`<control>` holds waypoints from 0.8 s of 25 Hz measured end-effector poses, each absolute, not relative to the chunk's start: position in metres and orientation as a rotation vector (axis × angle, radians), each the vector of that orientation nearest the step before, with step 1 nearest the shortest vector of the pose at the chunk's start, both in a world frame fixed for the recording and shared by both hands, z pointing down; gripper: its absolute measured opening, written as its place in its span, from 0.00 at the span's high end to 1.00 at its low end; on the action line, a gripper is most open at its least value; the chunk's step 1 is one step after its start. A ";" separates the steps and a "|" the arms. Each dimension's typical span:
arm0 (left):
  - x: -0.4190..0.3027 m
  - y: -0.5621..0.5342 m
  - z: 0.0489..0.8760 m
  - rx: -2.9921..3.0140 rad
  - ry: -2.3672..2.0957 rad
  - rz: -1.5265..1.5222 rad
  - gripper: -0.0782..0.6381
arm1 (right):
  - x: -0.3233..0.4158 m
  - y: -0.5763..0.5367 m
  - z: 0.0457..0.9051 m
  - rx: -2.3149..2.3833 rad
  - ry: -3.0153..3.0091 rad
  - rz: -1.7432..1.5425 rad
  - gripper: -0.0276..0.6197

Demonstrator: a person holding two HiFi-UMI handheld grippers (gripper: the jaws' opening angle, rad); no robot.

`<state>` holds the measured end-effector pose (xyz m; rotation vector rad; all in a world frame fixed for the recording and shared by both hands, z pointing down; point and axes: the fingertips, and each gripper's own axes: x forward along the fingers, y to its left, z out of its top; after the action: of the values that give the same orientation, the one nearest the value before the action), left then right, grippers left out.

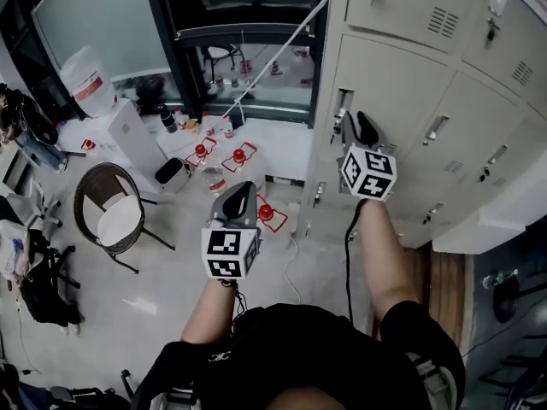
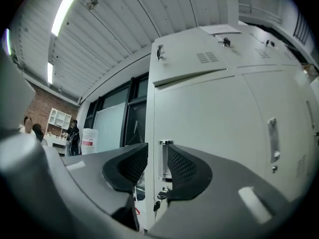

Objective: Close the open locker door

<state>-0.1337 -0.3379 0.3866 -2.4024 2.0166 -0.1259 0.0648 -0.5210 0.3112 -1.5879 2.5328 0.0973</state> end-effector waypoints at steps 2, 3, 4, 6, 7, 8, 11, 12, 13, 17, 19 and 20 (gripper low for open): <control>-0.122 -0.341 0.387 -2.429 1.985 -0.121 0.89 | 0.078 -0.493 0.311 -1.586 2.504 0.123 0.75; -0.116 -0.342 0.387 -2.442 1.969 -0.119 0.89 | 0.083 -0.479 0.313 -1.585 2.502 0.136 0.75; -0.109 -0.343 0.387 -2.456 1.952 -0.117 0.89 | 0.088 -0.465 0.316 -1.589 2.503 0.155 0.75; -0.094 -0.345 0.388 -2.485 1.915 -0.115 0.89 | 0.100 -0.439 0.322 -1.620 2.495 0.197 0.80; -0.086 -0.346 0.388 -2.500 1.895 -0.115 0.89 | 0.108 -0.427 0.324 -1.643 2.484 0.211 0.83; -0.078 -0.346 0.388 -2.515 1.875 -0.114 0.89 | 0.116 -0.415 0.328 -1.666 2.472 0.217 0.88; -0.055 -0.342 0.391 -2.564 1.828 -0.116 0.89 | 0.135 -0.386 0.341 -1.720 2.464 0.191 0.94; -0.049 -0.341 0.392 -2.577 1.815 -0.118 0.89 | 0.139 -0.379 0.347 -1.734 2.469 0.174 0.94; -0.043 -0.339 0.393 -2.586 1.800 -0.120 0.89 | 0.144 -0.373 0.354 -1.746 2.476 0.159 0.94; -0.024 -0.330 0.398 -2.621 1.758 -0.126 0.89 | 0.157 -0.357 0.371 -1.781 2.497 0.112 0.94; -0.017 -0.324 0.400 -2.633 1.745 -0.129 0.89 | 0.161 -0.350 0.373 -1.789 2.496 0.102 0.94; -0.015 -0.321 0.400 -2.636 1.741 -0.130 0.89 | 0.162 -0.347 0.373 -1.794 2.494 0.105 0.94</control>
<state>-0.0151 -0.3211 0.3999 -2.6360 1.7412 -0.1299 0.1624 -0.3465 0.3735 -1.7942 2.4939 0.1048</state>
